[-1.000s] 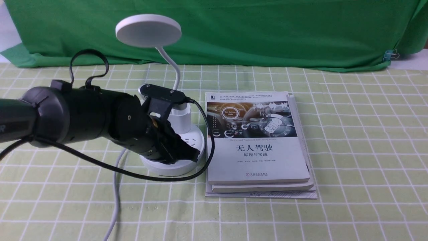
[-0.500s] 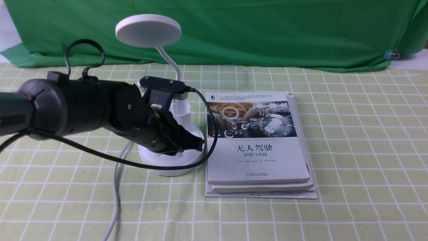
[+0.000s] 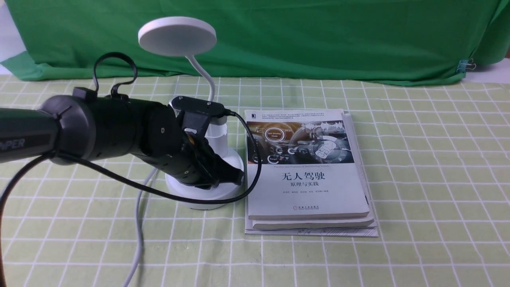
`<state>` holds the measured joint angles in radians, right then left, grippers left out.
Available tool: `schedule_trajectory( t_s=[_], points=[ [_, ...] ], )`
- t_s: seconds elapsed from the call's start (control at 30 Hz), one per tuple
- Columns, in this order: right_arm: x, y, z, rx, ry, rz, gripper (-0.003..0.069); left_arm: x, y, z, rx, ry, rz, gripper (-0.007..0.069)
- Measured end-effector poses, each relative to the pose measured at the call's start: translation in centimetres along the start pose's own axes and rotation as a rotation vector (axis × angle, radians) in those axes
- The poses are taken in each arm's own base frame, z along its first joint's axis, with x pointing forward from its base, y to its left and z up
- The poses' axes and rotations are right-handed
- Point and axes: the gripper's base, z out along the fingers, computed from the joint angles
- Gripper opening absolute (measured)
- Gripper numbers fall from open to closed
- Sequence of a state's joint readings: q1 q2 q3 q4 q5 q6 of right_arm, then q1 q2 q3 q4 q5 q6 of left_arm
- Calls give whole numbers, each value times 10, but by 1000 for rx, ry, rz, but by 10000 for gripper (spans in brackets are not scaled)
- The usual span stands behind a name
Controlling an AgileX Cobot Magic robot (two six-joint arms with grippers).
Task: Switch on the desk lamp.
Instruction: Use the left arm to press the button switch on the lamp holder
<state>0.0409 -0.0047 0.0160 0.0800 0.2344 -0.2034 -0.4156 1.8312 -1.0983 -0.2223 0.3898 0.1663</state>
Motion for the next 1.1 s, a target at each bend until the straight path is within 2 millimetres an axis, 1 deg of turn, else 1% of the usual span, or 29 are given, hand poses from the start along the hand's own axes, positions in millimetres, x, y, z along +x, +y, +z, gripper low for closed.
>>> schedule_trajectory(
  t_s=[0.77,0.97,1.1],
  points=[
    [0,0,0,0,0,-1,245,0,0,5,11,11,-29,19],
    [0,0,0,0,0,-1,245,1,-1,-7,10,13,-25,19],
    [0,0,0,0,0,-1,245,-3,-3,-31,5,-20,-4,19]
  ],
)
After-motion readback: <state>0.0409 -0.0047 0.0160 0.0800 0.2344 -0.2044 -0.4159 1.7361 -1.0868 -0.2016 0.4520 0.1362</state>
